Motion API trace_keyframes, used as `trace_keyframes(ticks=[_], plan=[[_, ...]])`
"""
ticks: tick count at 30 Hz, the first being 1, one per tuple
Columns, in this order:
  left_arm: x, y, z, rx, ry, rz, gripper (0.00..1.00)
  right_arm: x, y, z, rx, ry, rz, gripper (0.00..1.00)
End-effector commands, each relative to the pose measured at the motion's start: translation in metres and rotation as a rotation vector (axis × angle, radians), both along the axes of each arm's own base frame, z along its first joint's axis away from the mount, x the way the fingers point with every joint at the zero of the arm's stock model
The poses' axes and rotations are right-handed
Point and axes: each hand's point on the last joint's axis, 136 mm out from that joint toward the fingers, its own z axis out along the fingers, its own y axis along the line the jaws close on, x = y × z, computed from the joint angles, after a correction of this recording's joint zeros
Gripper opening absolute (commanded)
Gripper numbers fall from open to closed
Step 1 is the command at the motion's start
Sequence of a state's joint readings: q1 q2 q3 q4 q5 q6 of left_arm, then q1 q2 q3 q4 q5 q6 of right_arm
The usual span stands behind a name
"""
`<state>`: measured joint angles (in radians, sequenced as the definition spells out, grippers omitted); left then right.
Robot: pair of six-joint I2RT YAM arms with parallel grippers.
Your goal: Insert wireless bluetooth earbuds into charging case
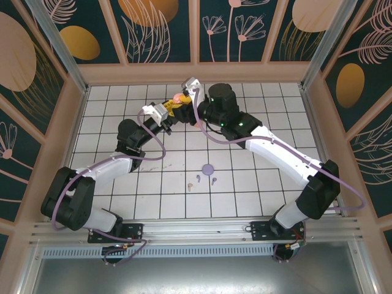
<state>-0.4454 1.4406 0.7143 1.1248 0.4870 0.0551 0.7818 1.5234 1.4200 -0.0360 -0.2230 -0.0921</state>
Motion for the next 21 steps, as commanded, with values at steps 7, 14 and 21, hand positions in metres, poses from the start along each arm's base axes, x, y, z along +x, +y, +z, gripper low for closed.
trace_keyframes(ticks=[7,14,21], plan=[[-0.011,0.005,0.035,-0.081,-0.103,0.006,0.0,0.002,-0.031,0.075,0.179,0.0,-0.132,0.63],[-0.005,0.016,0.033,-0.115,-0.099,0.083,0.0,-0.015,-0.082,0.104,0.322,0.044,-0.231,0.66],[-0.002,0.027,0.035,-0.146,-0.089,0.138,0.0,-0.016,-0.105,0.039,0.243,0.24,-0.364,0.66]])
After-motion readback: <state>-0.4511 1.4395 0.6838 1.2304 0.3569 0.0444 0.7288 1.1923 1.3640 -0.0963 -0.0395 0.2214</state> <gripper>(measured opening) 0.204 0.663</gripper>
